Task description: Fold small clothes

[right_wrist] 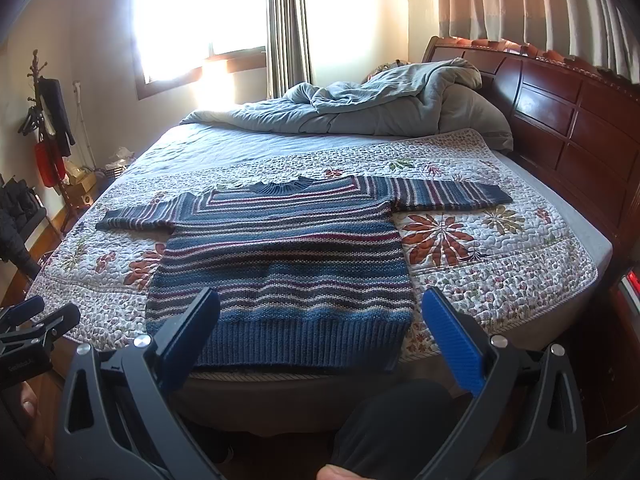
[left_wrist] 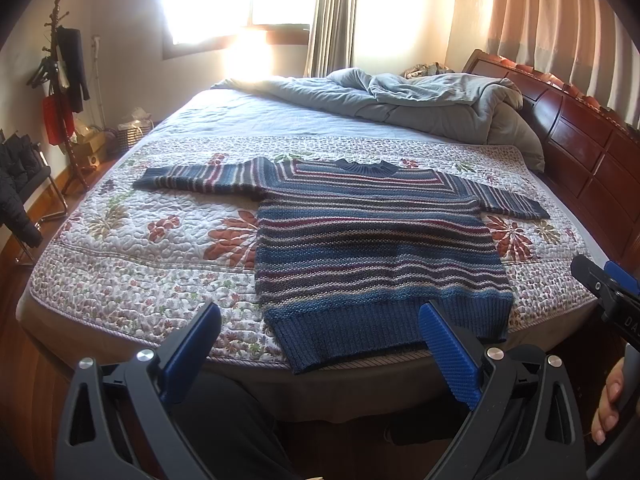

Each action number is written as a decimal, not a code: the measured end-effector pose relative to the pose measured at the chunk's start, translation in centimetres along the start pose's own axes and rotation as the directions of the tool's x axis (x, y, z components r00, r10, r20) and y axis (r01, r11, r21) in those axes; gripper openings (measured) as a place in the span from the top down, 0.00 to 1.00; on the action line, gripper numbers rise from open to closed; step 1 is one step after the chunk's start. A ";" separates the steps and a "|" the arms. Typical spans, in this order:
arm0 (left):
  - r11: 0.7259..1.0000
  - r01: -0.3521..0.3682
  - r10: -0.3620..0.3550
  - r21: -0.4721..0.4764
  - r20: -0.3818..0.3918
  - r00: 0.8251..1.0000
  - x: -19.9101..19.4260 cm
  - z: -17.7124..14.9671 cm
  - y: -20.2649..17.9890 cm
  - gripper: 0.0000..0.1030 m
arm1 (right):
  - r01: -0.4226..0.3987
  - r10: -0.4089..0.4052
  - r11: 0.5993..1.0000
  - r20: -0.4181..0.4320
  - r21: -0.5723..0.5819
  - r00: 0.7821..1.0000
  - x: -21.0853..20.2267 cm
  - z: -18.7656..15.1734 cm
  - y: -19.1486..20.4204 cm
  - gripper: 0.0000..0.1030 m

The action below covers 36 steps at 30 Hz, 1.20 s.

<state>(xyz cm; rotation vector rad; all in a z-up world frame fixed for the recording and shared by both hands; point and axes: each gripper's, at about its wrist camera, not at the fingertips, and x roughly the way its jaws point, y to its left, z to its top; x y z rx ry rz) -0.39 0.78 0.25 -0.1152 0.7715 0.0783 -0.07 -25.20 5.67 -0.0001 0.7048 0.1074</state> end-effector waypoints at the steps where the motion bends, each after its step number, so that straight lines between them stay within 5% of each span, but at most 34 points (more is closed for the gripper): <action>1: 1.000 0.000 0.000 0.000 0.000 1.000 0.0 0.0 0.0 0.04 | 0.000 0.000 1.000 -0.001 0.000 1.000 0.0 0.0 0.0 0.02; 36: 1.000 -0.003 0.003 0.005 -0.011 1.000 1.1 0.9 -0.4 0.04 | -0.003 0.003 1.000 -0.025 -0.012 1.000 1.8 0.6 0.1 0.02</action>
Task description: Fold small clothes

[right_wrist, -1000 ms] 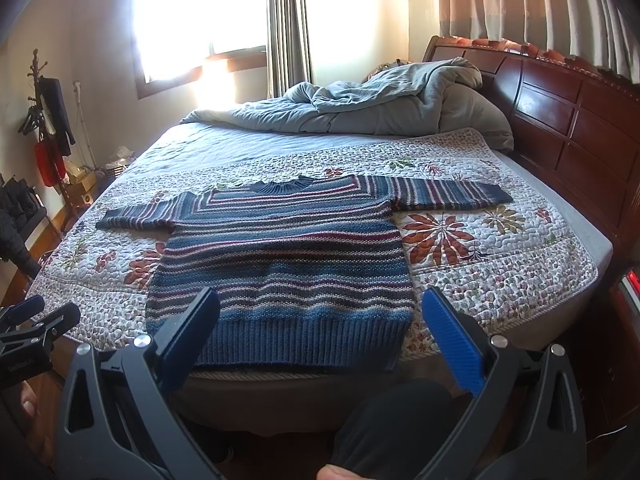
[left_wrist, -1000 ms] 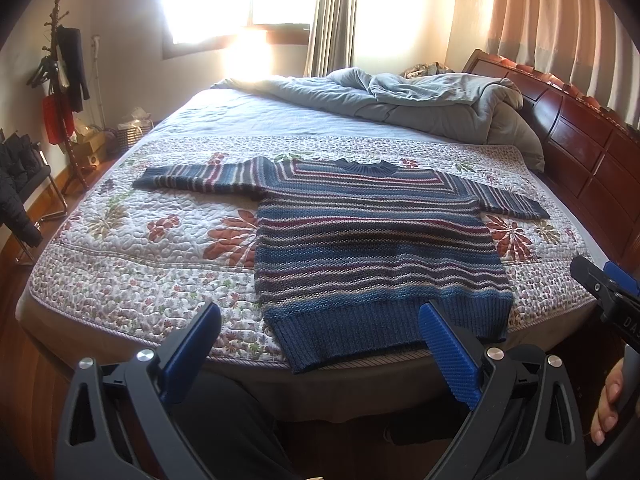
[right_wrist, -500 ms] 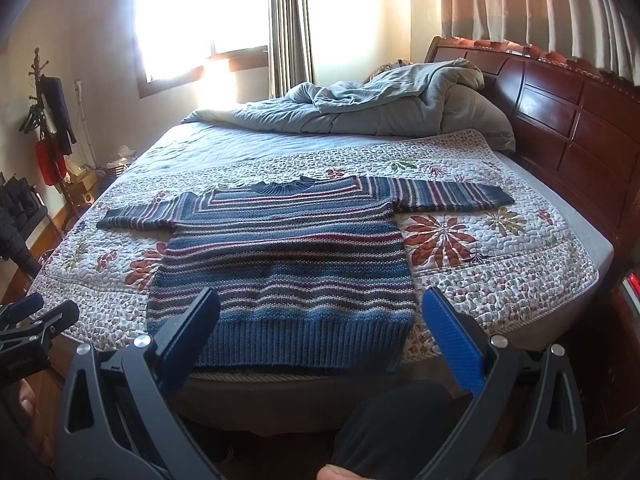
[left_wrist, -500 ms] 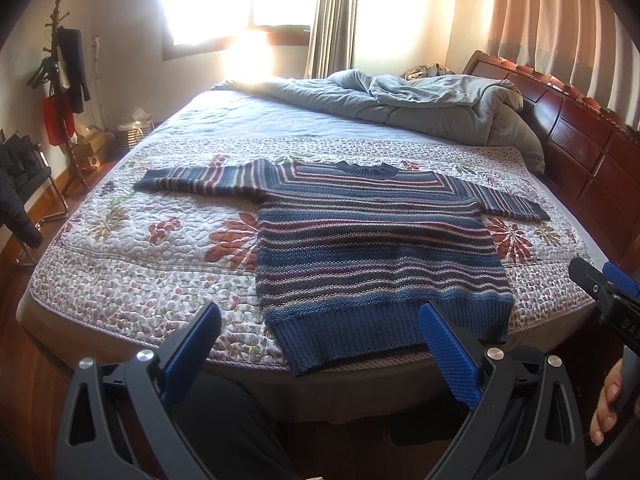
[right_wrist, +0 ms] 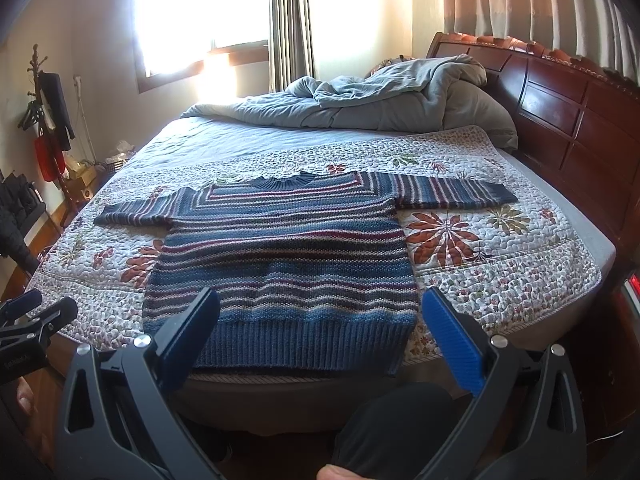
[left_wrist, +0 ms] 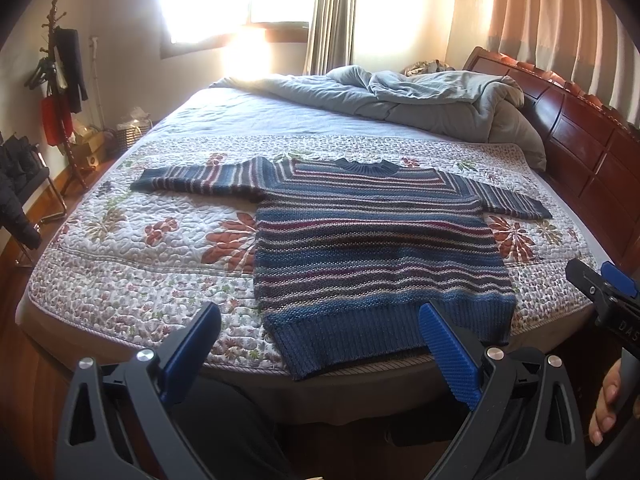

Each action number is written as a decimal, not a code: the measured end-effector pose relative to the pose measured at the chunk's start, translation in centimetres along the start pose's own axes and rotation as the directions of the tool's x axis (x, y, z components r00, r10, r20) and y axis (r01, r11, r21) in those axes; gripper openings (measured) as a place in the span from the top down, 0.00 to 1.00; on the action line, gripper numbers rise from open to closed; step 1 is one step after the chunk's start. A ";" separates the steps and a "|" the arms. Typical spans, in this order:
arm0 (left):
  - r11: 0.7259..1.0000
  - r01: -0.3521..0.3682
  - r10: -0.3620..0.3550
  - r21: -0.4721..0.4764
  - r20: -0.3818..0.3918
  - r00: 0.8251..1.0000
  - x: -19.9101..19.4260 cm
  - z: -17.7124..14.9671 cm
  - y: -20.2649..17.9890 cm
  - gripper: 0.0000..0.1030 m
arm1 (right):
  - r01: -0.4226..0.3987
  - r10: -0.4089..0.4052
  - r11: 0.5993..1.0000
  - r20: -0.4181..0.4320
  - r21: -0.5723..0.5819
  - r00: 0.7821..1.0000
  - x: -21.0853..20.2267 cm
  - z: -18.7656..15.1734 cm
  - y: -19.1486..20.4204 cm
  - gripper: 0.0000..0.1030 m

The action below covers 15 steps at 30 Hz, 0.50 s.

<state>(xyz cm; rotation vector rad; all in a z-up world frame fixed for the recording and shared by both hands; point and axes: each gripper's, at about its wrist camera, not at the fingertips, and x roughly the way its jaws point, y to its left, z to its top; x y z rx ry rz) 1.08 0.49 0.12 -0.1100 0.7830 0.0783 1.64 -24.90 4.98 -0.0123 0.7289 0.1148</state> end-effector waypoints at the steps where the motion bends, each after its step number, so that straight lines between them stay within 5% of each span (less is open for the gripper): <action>1: 1.000 0.000 0.000 0.000 -0.002 1.000 0.1 0.0 0.0 0.04 | 0.000 0.000 1.000 -0.002 0.000 1.000 0.1 0.0 0.0 0.02; 9: 1.000 0.017 -0.016 0.018 -0.010 1.000 2.5 0.5 -0.1 0.04 | 0.001 -0.002 1.000 -0.032 -0.005 0.999 2.6 0.3 -0.6 0.02; 15: 0.989 0.145 -0.145 0.033 0.006 0.989 5.9 1.6 -0.6 0.04 | 0.023 -0.023 1.000 -0.048 -0.014 0.999 6.5 1.3 -2.9 0.02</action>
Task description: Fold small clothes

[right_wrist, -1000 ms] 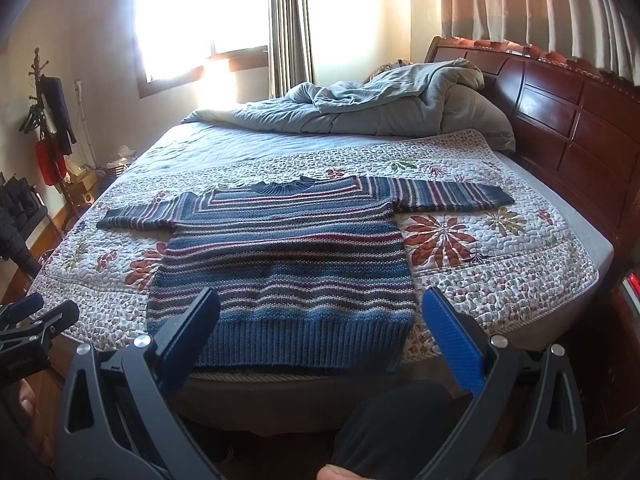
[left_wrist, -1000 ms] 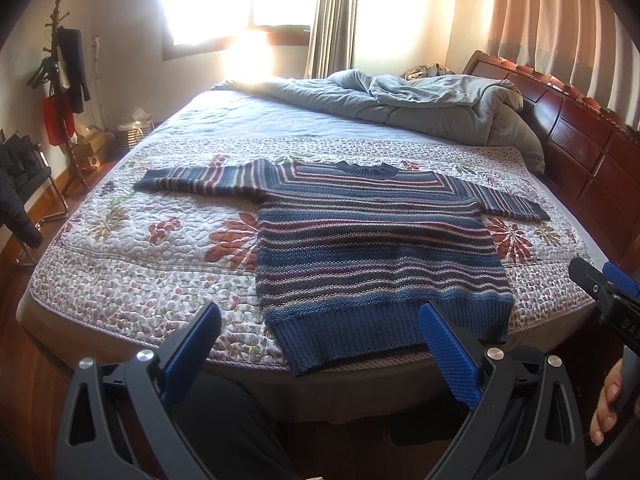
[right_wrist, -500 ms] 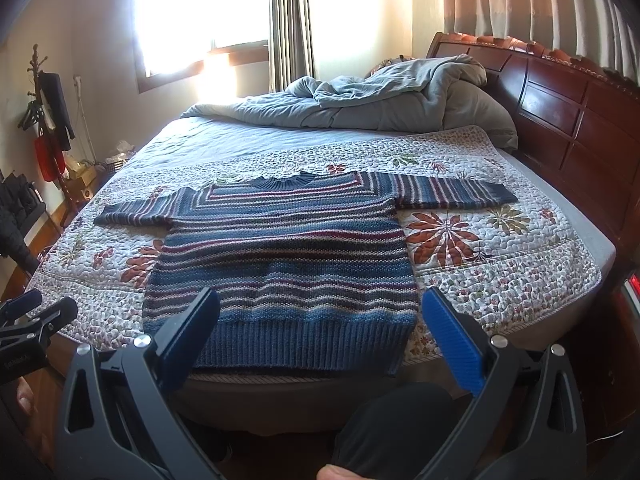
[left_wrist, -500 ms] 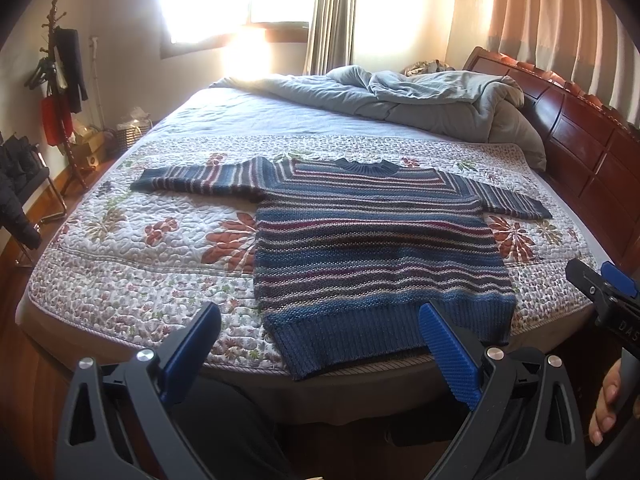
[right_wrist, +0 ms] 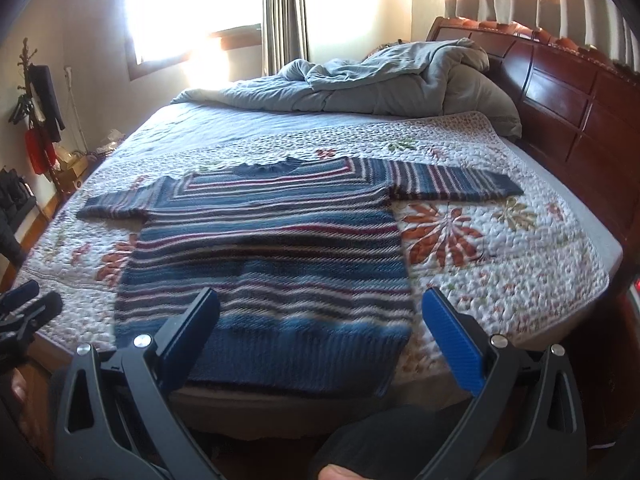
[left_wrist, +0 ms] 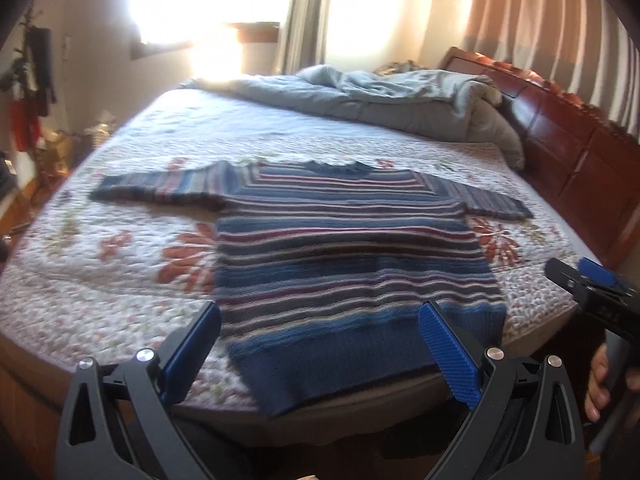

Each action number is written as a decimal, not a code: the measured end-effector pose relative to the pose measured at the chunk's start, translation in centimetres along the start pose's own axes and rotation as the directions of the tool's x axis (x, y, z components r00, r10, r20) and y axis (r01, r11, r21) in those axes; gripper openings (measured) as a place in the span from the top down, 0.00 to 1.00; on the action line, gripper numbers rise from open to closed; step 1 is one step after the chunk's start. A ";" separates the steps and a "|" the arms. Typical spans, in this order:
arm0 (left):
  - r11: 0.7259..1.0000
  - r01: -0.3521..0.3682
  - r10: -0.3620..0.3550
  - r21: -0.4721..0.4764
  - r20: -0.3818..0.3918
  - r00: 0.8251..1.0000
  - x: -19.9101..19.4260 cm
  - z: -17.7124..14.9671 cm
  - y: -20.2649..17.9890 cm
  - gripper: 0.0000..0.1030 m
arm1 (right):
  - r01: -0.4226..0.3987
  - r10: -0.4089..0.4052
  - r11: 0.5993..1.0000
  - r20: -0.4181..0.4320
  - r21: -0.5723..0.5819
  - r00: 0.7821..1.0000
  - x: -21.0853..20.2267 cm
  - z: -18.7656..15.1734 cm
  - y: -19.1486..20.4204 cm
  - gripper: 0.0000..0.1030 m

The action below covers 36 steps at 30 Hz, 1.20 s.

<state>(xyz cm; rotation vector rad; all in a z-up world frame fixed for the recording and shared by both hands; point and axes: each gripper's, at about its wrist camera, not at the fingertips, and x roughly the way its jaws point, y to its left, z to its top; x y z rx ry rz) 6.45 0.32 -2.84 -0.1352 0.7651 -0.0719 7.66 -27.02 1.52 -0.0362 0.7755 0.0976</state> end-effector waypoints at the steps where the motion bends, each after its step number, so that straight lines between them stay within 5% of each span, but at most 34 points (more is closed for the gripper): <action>1: 1.000 0.013 -0.013 0.005 0.001 1.000 0.5 0.3 0.0 0.04 | 0.011 -0.011 1.000 0.008 -0.007 1.000 0.7 0.4 -0.5 0.02; 8: 0.996 0.085 -0.085 0.005 0.064 0.994 5.5 5.0 0.4 0.03 | 0.001 -0.003 0.997 0.029 0.080 1.000 7.3 4.5 -7.9 0.02; 12: 0.997 0.070 -0.069 -0.011 0.060 0.996 9.8 7.6 0.6 0.03 | -0.064 0.072 0.969 -0.024 0.239 0.997 12.9 7.5 -15.1 0.03; 19: 0.995 0.080 -0.082 0.061 0.023 0.996 15.8 8.6 -1.7 0.03 | -0.077 0.120 0.828 -0.041 0.555 0.992 21.2 10.8 -30.9 0.03; 26: 0.987 0.130 -0.128 0.090 -0.022 0.991 20.3 8.6 -3.6 0.03 | -0.075 0.106 0.593 0.014 0.802 0.994 27.1 10.4 -45.3 0.05; 28: 0.983 0.168 -0.165 0.072 -0.043 0.985 21.5 8.9 -3.9 0.03 | -0.084 0.107 0.567 0.028 0.820 0.994 28.1 10.1 -47.4 0.15; 30: 0.980 0.194 -0.191 0.052 -0.064 0.980 22.9 9.2 -4.3 0.03 | -0.094 0.136 0.553 0.022 0.828 0.990 29.8 9.9 -48.9 0.38; 36: 0.970 0.242 -0.239 0.014 -0.116 0.964 27.0 11.2 -6.1 0.03 | -0.077 0.149 0.532 -0.003 0.843 0.989 32.8 9.2 -50.1 0.40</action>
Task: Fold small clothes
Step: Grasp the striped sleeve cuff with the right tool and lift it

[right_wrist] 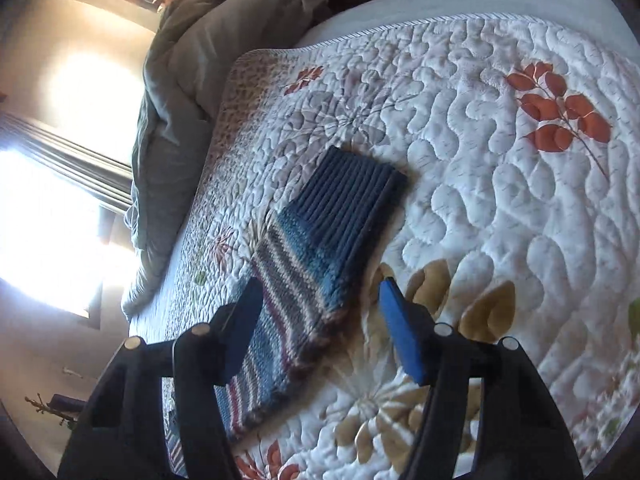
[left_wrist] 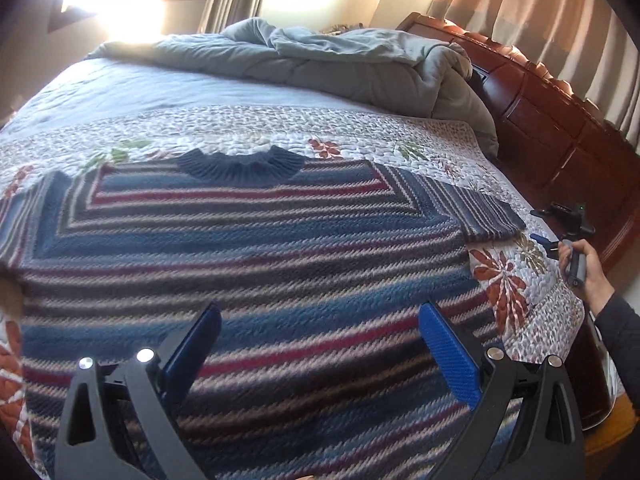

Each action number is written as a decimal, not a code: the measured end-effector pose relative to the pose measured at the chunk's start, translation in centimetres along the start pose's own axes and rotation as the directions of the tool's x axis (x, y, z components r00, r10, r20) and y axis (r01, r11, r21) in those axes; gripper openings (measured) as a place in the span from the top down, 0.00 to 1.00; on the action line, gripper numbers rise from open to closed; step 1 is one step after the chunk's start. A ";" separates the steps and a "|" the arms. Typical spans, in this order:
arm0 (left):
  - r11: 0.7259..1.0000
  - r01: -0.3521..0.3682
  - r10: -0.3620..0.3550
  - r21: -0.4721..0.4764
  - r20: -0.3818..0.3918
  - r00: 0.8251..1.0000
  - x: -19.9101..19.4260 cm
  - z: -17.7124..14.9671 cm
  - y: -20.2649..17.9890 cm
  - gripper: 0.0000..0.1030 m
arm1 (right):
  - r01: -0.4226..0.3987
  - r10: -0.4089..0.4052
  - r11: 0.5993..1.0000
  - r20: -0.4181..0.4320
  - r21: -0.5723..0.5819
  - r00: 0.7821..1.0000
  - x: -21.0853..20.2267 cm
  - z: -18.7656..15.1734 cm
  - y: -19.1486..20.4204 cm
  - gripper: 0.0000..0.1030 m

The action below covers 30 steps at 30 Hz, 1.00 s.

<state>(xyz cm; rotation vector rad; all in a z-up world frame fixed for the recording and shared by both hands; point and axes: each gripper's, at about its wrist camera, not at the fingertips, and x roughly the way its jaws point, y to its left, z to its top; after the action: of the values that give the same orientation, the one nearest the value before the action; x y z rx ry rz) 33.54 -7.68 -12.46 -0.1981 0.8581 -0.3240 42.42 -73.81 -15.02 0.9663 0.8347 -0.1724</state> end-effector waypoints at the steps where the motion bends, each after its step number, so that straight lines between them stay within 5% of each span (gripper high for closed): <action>1: 1.000 0.009 -0.009 0.000 -0.001 1.000 0.4 0.4 -0.3 0.03 | 0.000 0.000 1.000 0.000 0.011 1.000 0.5 0.4 -0.2 0.40; 12: 0.995 0.069 -0.074 -0.072 -0.073 0.995 5.0 2.5 -0.1 0.03 | 0.026 -0.026 0.998 0.010 0.065 1.000 4.2 2.5 -0.9 0.42; 22: 0.998 0.048 -0.051 -0.045 -0.071 0.996 5.2 2.4 0.2 0.03 | 0.052 -0.053 0.997 0.014 0.051 0.999 5.7 3.5 0.1 0.43; 30: 0.998 0.053 -0.055 -0.045 -0.035 0.998 4.2 2.4 0.4 0.03 | 0.074 -0.074 0.997 0.009 -0.021 0.997 5.8 3.3 1.8 0.88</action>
<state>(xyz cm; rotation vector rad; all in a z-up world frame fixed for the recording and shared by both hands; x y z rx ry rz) 38.01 -8.74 -13.99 -0.2573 0.8970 -0.3606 49.07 -74.08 -16.92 0.9150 0.8639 -0.2309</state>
